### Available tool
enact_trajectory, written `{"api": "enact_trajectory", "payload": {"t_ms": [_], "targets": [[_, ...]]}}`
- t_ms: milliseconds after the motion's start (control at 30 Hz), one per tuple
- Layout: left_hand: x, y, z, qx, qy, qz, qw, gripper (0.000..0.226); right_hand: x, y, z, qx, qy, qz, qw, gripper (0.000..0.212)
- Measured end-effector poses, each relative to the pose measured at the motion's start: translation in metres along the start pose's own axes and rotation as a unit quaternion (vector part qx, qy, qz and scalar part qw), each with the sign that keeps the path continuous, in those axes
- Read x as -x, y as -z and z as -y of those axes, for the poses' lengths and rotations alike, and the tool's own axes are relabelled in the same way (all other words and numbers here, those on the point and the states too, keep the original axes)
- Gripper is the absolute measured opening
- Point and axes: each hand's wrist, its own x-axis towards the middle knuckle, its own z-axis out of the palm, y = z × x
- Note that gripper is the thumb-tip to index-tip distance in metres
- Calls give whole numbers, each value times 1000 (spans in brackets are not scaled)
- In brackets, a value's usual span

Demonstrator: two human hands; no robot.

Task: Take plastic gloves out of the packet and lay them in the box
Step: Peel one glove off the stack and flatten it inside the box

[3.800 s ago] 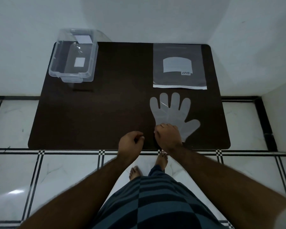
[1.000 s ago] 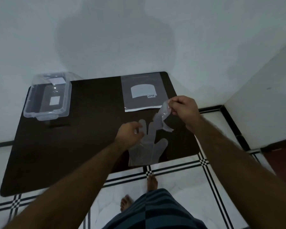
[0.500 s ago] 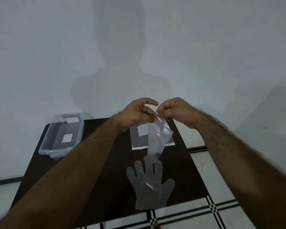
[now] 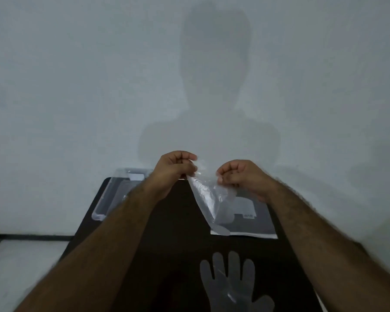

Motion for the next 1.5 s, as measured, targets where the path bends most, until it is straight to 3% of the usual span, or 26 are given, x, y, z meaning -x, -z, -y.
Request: {"api": "enact_trajectory", "payload": {"t_ms": [200,400,567,800,1033,1100,1267,1500], "targets": [[0,74,11,-25,23,-116,993,28,-80,-43,15,16,-8,67,998,16],[-1,155,30,-66,54,-183,979,28,-145,-113,33,72,-8,91,993,17],[-27,221,35,-99,66,-205,972,13,-202,-163,50,161,33,102,981,22],[-107,306,38,-147,43,-158,976,3,-277,-213,75,256,16,39,966,24],[-139,358,32,-158,-93,-83,980,6,-300,-239,99,306,127,-109,937,15],[-128,365,42,-210,-141,-61,966,8,-287,-249,94,318,145,-102,931,15],[-105,377,89,-382,-246,-22,891,7,-267,-273,56,389,167,-57,904,14],[-94,390,153,-496,-218,35,840,23,-271,-304,-17,471,140,6,871,19]]}}
